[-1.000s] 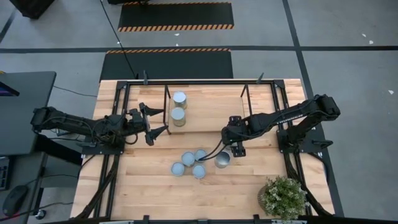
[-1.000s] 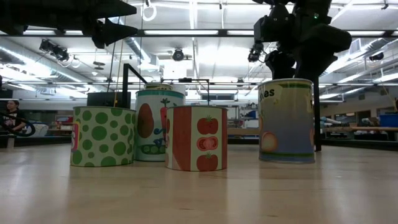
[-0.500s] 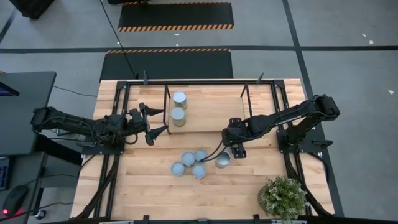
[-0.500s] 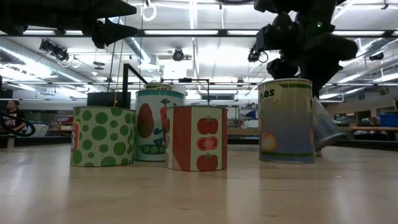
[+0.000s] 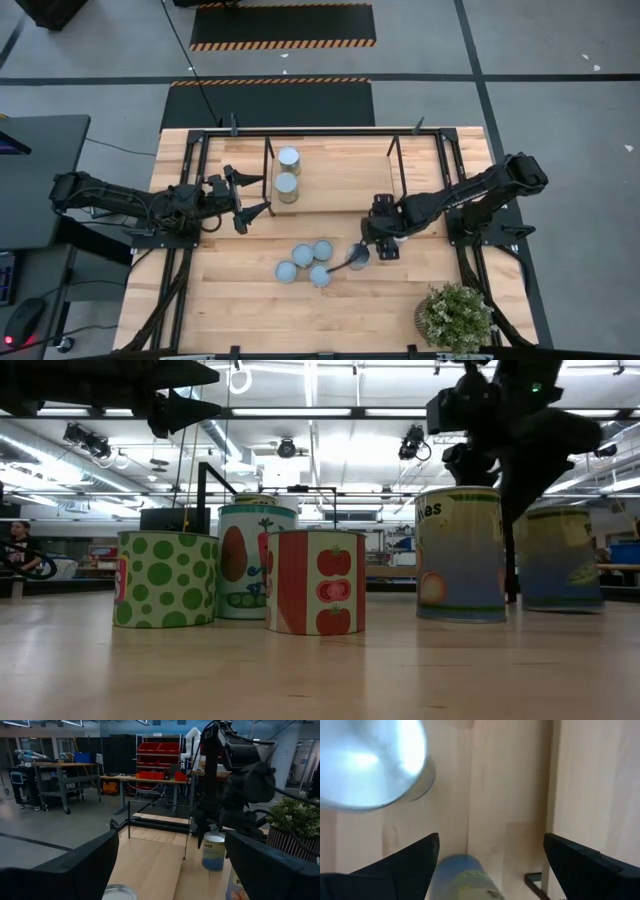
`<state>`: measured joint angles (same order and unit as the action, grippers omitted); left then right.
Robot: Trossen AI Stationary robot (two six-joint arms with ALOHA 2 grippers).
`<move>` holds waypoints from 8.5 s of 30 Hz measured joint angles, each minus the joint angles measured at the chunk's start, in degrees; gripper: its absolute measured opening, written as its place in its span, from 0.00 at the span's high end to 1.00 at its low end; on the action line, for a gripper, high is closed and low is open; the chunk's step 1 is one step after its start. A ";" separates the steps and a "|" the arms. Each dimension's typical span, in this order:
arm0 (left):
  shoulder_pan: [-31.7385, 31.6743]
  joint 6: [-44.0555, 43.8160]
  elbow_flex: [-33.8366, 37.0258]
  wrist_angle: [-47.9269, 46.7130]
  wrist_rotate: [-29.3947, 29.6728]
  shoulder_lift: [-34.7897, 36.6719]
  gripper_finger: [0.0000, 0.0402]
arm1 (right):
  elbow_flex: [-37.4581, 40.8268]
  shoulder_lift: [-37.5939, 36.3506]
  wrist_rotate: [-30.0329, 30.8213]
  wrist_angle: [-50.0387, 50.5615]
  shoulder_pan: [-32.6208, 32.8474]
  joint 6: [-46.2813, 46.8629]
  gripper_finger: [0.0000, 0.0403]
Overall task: Pick and place cans onto a shelf
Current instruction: Put the canned peas on the shelf
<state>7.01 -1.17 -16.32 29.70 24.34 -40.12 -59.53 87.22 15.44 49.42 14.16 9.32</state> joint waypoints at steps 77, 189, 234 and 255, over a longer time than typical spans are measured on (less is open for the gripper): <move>-0.02 -0.20 -0.04 -0.51 0.02 0.00 0.08 | -29.65 15.10 -2.62 15.31 -17.86 -19.83 0.20; -0.09 -2.37 0.00 -2.17 0.02 0.00 0.08 | -17.07 9.25 -11.44 2.84 -29.17 -18.07 0.36; -0.09 -2.51 0.00 -2.05 0.02 0.00 0.08 | -7.43 9.31 -6.09 -31.33 -22.20 -14.60 0.48; -0.07 -2.67 0.00 -2.11 0.04 0.00 0.08 | -8.04 9.31 -4.35 -30.50 -27.57 -17.22 0.48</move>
<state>6.94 -3.84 -16.32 27.59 24.38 -40.12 -67.57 96.53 11.09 18.91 -13.40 -7.90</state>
